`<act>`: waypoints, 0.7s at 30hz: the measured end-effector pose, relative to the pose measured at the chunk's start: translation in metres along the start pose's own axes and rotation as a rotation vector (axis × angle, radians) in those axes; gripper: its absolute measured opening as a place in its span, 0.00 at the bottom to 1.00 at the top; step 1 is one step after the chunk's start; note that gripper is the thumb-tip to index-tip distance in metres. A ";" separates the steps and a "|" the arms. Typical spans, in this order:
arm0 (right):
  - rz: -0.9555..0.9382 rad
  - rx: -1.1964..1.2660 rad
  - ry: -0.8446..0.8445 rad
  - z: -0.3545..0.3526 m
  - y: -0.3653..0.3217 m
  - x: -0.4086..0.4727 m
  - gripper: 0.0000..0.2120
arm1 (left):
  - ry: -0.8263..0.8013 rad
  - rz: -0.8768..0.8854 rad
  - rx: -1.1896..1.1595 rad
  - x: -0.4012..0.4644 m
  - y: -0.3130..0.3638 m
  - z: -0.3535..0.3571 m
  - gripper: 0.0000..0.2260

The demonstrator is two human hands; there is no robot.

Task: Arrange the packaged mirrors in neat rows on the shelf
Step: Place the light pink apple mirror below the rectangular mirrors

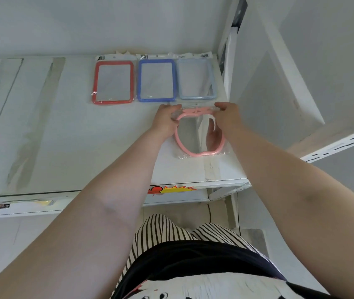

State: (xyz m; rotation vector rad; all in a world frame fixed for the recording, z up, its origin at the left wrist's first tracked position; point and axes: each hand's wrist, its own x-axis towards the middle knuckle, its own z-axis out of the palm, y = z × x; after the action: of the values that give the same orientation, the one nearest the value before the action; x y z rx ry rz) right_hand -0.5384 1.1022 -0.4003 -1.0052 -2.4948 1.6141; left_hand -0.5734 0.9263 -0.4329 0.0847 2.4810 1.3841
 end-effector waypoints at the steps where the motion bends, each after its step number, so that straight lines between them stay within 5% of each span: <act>1: 0.003 0.015 0.009 0.000 0.002 0.002 0.19 | 0.000 0.020 0.020 -0.001 -0.001 0.000 0.24; 8: -0.096 -0.206 0.034 -0.003 0.014 -0.002 0.23 | 0.022 0.141 0.183 -0.007 -0.005 0.000 0.24; 12: -0.117 -0.259 0.076 -0.007 0.019 -0.016 0.26 | 0.112 0.064 0.149 -0.023 -0.003 -0.006 0.25; 21: -0.025 -0.259 0.019 -0.014 0.050 -0.053 0.31 | -0.037 -0.015 0.127 -0.073 0.002 -0.007 0.31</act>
State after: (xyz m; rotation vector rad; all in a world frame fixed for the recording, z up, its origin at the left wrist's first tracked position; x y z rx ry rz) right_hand -0.4661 1.0999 -0.4170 -0.9989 -2.7422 1.2915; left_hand -0.5056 0.9073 -0.4113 0.1178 2.5311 1.2072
